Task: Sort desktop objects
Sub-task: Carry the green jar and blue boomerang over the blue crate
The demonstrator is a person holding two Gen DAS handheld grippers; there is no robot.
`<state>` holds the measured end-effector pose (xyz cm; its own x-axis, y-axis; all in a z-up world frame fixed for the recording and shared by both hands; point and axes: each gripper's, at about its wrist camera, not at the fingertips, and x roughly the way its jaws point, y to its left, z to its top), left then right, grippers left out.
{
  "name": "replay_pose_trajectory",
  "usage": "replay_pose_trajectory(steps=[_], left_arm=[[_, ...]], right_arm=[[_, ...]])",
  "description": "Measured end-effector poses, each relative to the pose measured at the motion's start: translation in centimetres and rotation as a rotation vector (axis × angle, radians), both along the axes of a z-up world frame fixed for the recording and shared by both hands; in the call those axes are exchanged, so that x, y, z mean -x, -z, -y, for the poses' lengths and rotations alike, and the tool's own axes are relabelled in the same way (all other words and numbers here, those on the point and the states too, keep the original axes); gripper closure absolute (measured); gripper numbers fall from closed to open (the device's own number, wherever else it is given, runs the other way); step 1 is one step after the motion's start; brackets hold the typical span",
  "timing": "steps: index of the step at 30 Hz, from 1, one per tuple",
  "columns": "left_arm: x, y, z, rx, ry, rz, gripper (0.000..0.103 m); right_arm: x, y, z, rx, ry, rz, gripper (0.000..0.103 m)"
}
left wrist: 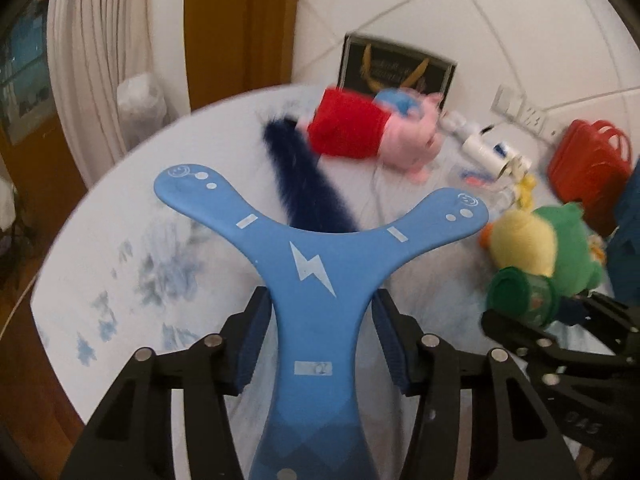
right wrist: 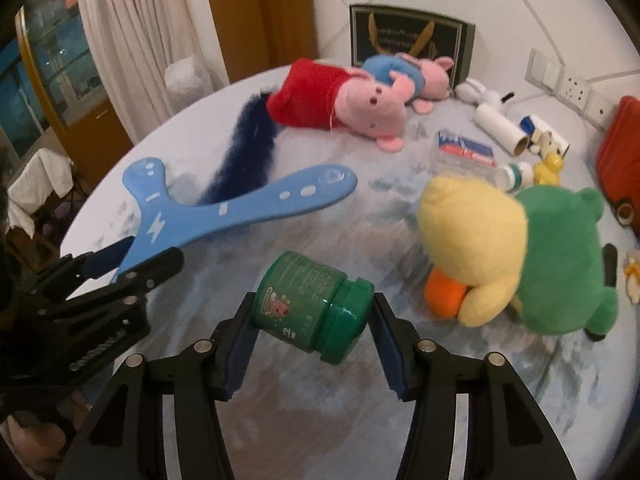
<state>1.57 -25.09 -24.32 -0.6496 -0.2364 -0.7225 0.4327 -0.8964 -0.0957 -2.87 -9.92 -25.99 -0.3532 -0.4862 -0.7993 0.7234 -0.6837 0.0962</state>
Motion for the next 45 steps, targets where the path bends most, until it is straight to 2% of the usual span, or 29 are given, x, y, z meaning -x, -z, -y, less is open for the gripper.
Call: replay_pose_trajectory(steps=[3,7,12,14,18,24,27,31,33,36,40,41,43,44,45], left_arm=[[-0.2,-3.1,-1.4,0.043,0.037,-0.052,0.051],[-0.1,-7.5,-4.3,0.081,0.109,-0.124,0.051],[0.6,-13.0,-10.1,0.130,0.249,-0.229,0.051],[1.0,-14.9,-12.8,0.139,0.315,-0.273,0.051],[1.9,-19.2,-21.0,0.147,0.518,-0.382,0.051],[2.5,-23.9,-33.9,0.082,0.795,-0.495,0.051],[1.9,-25.3,-40.6,0.066,0.921,-0.527,0.051],[1.4,-25.8,-47.0,0.042,1.046,-0.512,0.051],[1.4,-25.7,-49.3,0.033,1.089,-0.491,0.051],[0.2,-25.5,-52.0,0.061,1.138,-0.473,0.051],[-0.4,-25.5,-53.3,0.074,1.166,-0.453,0.051],[-0.3,-25.6,-53.5,0.082,1.169,-0.443,0.048],[-0.2,-25.6,-54.2,0.114,1.155,-0.428,0.025],[-0.4,-25.7,-54.3,0.120,1.145,-0.427,0.006],[-0.4,-25.6,-54.2,0.125,1.127,-0.431,0.000]], right_arm=[[-0.3,-1.9,-0.7,0.026,0.011,-0.028,0.049],[-0.5,-6.1,-3.1,0.074,0.069,-0.105,0.049],[-0.8,-12.1,-8.4,0.112,0.185,-0.229,0.049],[-1.3,-14.7,-11.6,0.135,0.249,-0.279,0.049],[-3.3,-19.7,-19.8,0.170,0.418,-0.386,0.049],[-7.1,-25.3,-33.4,0.135,0.714,-0.523,0.049],[-9.0,-26.6,-39.6,0.122,0.844,-0.542,0.049],[-11.6,-27.7,-46.7,0.075,0.997,-0.564,0.049],[-12.2,-27.8,-49.4,0.035,1.053,-0.569,0.049],[-12.2,-27.4,-52.1,0.009,1.100,-0.556,0.049],[-12.1,-26.6,-54.3,-0.032,1.133,-0.538,0.049],[-12.0,-26.4,-54.4,-0.050,1.140,-0.539,0.048],[-12.3,-25.9,-54.9,-0.070,1.155,-0.540,0.034],[-12.6,-25.7,-55.3,-0.067,1.157,-0.542,0.022],[-12.6,-25.7,-55.3,-0.064,1.152,-0.546,0.011]])
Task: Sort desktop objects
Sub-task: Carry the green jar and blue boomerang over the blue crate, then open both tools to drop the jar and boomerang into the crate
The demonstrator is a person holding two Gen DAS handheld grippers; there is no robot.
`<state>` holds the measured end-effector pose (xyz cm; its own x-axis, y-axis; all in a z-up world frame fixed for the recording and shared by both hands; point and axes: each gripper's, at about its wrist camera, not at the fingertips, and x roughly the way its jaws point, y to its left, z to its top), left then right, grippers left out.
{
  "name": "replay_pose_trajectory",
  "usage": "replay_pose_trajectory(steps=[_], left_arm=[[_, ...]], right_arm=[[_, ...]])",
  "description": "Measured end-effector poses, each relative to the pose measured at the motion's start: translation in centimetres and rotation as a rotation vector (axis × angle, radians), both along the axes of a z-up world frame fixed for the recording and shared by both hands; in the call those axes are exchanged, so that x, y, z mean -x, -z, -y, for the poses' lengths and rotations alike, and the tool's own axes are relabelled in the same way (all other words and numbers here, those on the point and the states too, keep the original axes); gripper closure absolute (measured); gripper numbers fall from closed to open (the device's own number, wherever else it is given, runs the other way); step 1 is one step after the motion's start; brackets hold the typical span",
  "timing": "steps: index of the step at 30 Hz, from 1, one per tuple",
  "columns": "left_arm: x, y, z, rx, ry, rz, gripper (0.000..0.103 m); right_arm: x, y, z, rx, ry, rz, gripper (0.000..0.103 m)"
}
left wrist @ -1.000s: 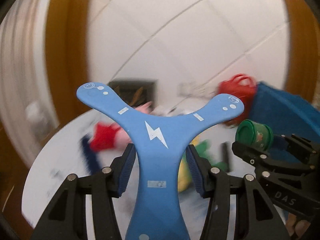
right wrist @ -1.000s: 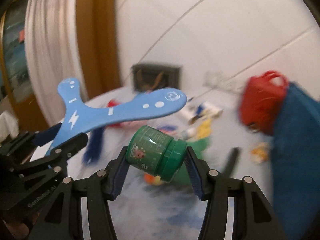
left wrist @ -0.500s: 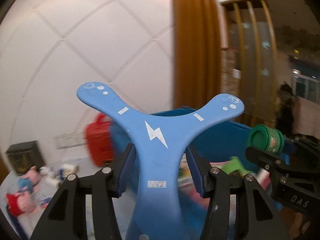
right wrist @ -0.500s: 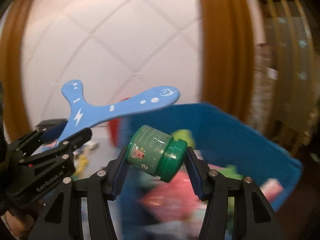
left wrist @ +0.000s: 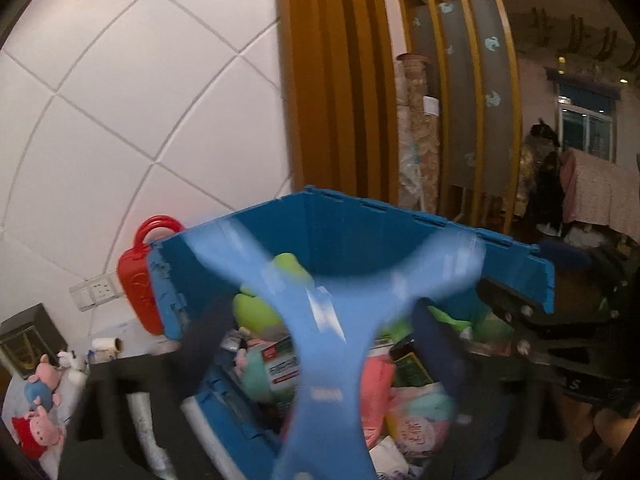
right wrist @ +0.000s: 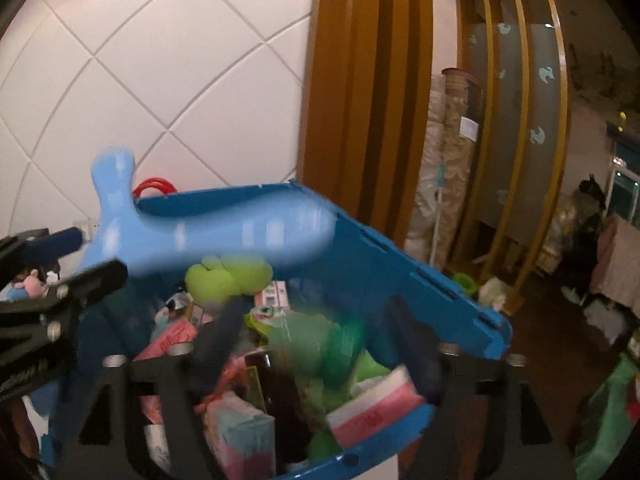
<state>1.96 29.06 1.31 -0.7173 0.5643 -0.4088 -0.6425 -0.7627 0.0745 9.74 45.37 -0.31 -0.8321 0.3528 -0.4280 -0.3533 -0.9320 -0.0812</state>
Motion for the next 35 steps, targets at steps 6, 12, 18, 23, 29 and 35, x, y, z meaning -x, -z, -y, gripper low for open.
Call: replay_pose_trajectory(steps=[6,12,18,23,29,35], left_arm=[[1.1,-0.1,1.7,0.007,-0.078,0.068,0.000],[1.4,-0.9,4.4,-0.019,-0.107,0.149,0.000],[-0.6,-2.2,6.0,0.015,-0.085,0.098,0.000],[-1.7,-3.1,6.7,0.045,-0.031,0.112,0.000],[-2.9,-3.4,7.2,0.047,-0.028,0.121,0.000],[-3.7,-3.6,7.7,0.020,-0.028,0.128,0.000]], right_arm=[[0.2,0.2,-0.1,-0.003,-0.006,-0.002,0.000],[-0.9,-0.3,0.7,0.048,-0.038,0.025,0.000],[-2.5,-1.7,2.5,0.041,-0.029,0.059,0.000],[-3.7,-2.7,4.3,0.039,-0.036,0.057,0.000],[-5.0,-3.0,5.1,0.061,-0.030,0.062,0.000],[-6.2,-3.3,5.4,0.067,-0.022,0.058,0.000]])
